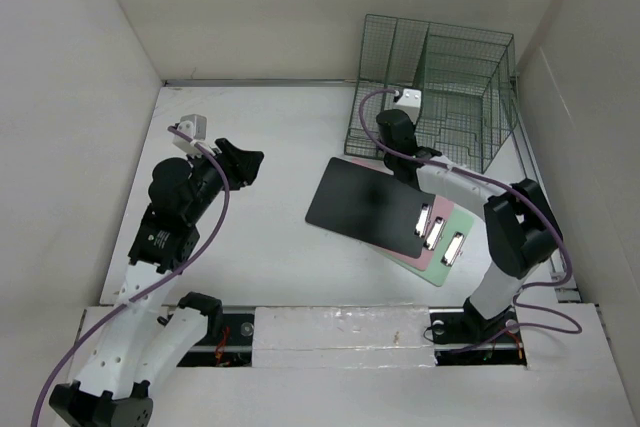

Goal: Organize the desk

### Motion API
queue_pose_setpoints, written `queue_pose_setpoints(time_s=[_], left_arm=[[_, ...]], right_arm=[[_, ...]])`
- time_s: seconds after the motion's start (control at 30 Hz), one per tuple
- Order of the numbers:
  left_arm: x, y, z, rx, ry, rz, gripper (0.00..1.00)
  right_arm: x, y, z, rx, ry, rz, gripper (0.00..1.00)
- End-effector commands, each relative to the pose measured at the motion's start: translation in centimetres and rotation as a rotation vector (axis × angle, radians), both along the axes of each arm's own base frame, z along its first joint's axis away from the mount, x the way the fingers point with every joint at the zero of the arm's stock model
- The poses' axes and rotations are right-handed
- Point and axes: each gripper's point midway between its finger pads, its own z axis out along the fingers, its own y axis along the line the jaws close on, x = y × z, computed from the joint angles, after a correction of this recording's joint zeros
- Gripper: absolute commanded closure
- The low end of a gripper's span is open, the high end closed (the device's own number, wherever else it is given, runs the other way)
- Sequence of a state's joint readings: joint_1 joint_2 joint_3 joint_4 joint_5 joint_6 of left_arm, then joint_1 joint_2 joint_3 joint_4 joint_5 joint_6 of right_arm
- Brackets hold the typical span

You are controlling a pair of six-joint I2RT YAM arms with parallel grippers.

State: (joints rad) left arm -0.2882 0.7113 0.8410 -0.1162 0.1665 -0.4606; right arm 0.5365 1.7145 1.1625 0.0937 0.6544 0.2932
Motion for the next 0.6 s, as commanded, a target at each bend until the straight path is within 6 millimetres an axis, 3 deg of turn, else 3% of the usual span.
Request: queue_pose_setpoints(time_s=[0.0, 0.2, 0.3, 0.33, 0.37, 0.43, 0.53, 0.57], left_arm=[[0.2, -1.1, 0.8, -0.007, -0.038, -0.058, 0.56], [0.4, -1.7, 0.6, -0.005, -0.033, -0.089, 0.56], [0.6, -2.6, 0.0, -0.001, -0.018, -0.140, 0.56], [0.6, -2.9, 0.0, -0.001, -0.014, -0.159, 0.56], [0.9, -3.3, -0.5, 0.002, 0.005, -0.177, 0.57], [0.8, -4.1, -0.6, 0.012, 0.018, -0.210, 0.57], [1.3, -4.6, -1.0, 0.008, 0.049, -0.231, 0.57], [1.3, -5.1, -1.3, 0.000, 0.064, -0.255, 0.57]], right_arm=[[-0.3, -1.2, 1.8, 0.069, -0.001, -0.048, 0.64], [-1.2, -1.9, 1.1, 0.125, 0.035, -0.063, 0.69], [-2.4, -0.4, 1.9, 0.148, 0.012, -0.003, 0.63], [-2.6, 0.1, 4.4, 0.187, -0.056, 0.017, 0.61], [-3.3, 1.3, 5.6, 0.209, -0.083, 0.052, 0.58], [-4.8, 1.7, 8.1, 0.248, -0.134, 0.088, 0.51], [-6.8, 1.8, 9.5, 0.295, -0.169, 0.115, 0.49], [-8.0, 1.7, 11.1, 0.330, -0.205, 0.129, 0.49]])
